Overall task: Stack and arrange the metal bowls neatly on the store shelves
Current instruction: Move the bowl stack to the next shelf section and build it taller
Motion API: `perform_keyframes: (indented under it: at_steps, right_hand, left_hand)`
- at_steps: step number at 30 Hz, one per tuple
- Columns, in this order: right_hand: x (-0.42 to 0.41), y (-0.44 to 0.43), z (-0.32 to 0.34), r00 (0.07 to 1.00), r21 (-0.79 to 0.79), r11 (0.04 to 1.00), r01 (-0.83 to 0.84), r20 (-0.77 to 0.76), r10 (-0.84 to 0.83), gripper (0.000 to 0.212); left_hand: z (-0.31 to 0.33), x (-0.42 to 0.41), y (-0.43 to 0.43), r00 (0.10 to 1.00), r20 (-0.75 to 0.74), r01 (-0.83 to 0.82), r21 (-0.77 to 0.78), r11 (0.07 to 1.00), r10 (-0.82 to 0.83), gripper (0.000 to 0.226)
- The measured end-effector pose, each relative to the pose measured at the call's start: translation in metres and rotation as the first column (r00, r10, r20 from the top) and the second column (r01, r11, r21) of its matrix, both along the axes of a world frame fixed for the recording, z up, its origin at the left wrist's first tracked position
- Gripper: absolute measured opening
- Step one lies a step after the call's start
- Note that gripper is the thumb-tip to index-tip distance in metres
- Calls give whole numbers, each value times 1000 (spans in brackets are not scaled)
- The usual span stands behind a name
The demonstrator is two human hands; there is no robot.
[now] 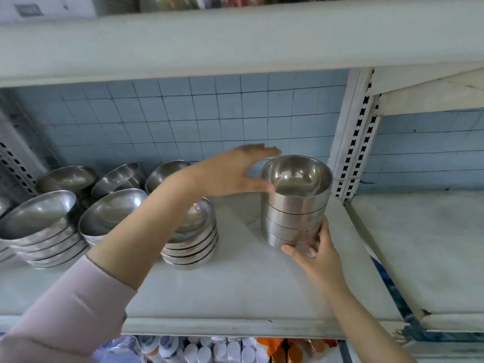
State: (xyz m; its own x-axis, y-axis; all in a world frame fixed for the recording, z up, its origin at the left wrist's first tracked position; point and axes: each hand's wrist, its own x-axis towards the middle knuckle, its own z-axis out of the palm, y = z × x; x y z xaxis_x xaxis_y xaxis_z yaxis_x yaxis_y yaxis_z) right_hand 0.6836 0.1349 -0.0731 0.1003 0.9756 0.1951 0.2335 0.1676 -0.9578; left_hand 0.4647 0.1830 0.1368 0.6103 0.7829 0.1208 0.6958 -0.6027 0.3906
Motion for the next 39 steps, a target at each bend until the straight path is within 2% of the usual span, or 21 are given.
perform_keyframes:
  at_steps: [3,6,9,12,17,22,27,32,37,39]
  right_hand:
    - [-20,1,2,999,3,999,38,-14,-38,99]
    - [-41,3,4,996,25,996,83,-21,-83,91]
    - [-61,5,4,995,52,994,92,-29,-91,86]
    - [-72,5,0,992,78,989,126,-33,-124,85]
    - [-74,6,-6,987,105,981,160,-9,-160,90]
    - [-74,8,-10,987,109,981,162,-1,-163,97]
    - [-74,8,-9,983,104,978,182,15,-184,97]
    - [-76,5,-8,980,74,979,188,52,-192,104]
    - [-76,4,-7,982,62,980,187,26,-189,104]
    - [-76,3,-7,983,53,982,182,14,-183,106]
  left_hand:
    - [1,-52,16,967,63,-250,48,967,247,69]
    - [-13,-92,37,906,20,-423,-45,905,424,64]
    - [-33,-115,60,851,-156,-516,-65,854,502,48]
    - [-50,-125,72,822,-322,-514,-62,856,470,34]
    - [-65,-128,84,799,-348,-554,-109,826,490,36]
    - [-62,-122,81,827,-361,-513,-171,841,431,34]
    - [-55,-114,74,779,-449,-507,-42,861,437,22]
    - [-52,-124,72,809,-334,-508,16,861,484,15]
    - [-38,-119,60,830,-301,-462,100,881,469,3]
    - [-32,-113,52,844,-274,-443,125,888,460,8]
